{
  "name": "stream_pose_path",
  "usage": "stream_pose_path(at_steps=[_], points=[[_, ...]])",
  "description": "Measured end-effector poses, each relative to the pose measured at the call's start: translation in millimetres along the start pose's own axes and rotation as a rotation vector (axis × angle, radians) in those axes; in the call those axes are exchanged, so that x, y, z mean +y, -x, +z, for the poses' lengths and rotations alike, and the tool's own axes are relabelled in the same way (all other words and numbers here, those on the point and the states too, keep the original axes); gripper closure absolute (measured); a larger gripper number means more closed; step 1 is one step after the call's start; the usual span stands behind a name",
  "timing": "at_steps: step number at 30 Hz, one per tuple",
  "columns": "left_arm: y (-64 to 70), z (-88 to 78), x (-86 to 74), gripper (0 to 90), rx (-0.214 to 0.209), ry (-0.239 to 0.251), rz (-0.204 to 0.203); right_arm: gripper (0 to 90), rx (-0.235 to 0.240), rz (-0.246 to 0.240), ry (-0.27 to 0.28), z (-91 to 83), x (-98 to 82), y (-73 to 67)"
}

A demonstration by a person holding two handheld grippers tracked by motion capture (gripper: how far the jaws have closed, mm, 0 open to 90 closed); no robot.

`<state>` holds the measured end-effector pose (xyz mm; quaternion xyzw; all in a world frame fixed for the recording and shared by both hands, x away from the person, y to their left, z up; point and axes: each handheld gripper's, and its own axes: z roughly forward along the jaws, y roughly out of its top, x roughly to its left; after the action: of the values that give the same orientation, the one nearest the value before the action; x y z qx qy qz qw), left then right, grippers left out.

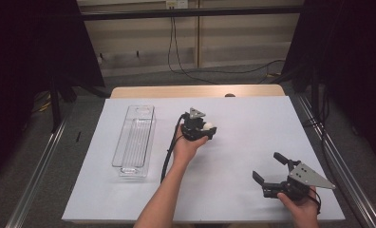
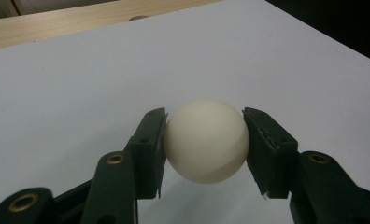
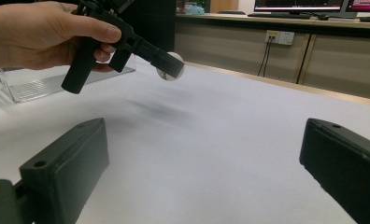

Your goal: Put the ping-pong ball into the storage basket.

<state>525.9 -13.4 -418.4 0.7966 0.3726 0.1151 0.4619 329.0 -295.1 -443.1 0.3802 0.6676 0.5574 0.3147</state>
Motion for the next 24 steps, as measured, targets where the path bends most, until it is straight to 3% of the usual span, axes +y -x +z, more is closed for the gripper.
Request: stream_pose_path(at_steps=[24], points=[[-9.3, -18.9, -0.1, 51.2, 0.017, 0.011, -0.006, 0.8, 0.004, 0.002, -0.001, 0.4, 0.0, -1.0]])
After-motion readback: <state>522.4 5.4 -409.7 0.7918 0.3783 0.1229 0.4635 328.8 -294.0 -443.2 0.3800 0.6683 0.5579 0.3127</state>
